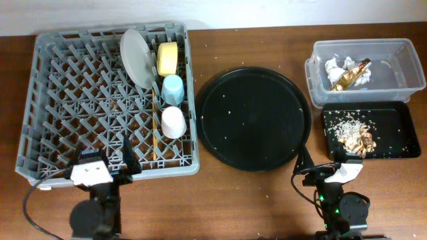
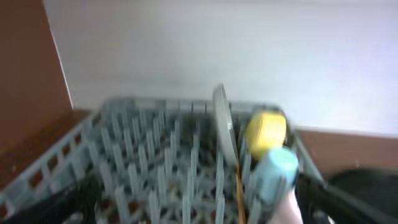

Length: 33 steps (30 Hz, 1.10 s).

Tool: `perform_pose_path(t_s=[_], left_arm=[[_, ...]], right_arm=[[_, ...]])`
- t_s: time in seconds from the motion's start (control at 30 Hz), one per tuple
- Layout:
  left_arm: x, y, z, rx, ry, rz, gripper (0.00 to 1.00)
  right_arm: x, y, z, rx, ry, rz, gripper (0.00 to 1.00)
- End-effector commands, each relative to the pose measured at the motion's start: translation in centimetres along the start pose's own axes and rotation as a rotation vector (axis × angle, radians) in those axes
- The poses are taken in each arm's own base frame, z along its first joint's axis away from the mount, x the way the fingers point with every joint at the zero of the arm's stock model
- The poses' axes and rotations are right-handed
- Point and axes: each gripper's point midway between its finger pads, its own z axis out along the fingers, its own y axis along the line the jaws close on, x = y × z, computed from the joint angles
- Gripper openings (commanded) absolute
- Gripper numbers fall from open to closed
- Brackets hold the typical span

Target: Sort waste into correct bins and load items into the dishwasher rack

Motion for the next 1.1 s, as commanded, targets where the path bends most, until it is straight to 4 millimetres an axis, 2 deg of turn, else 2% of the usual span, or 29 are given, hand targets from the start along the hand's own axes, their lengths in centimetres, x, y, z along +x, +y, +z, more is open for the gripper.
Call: perform_pose_path(t_s=[0.0, 0.13, 0.27, 1.07], left_arm=[[2.5, 0.1, 0.7, -0.001, -0.067, 0.024, 0.99], [6.6, 0.6, 0.9, -0.004, -0.098, 0.02, 0.99], [10.2, 0.8, 0.5, 0.001, 0.023, 0.071, 0.99], [10.1, 0.7, 0.5, 0.007, 0.02, 0.085, 0.99]], right_arm=[[0.3, -0.2, 0.0, 0.006, 0.002, -0.006, 0.98], [0.3, -0.2, 0.0, 0.006, 0.002, -0.006, 0.98], [0.3, -0.2, 0.0, 0.006, 0.002, -0.006, 0.98], [0.3, -0.2, 0.0, 0.006, 0.002, -0.006, 0.99]])
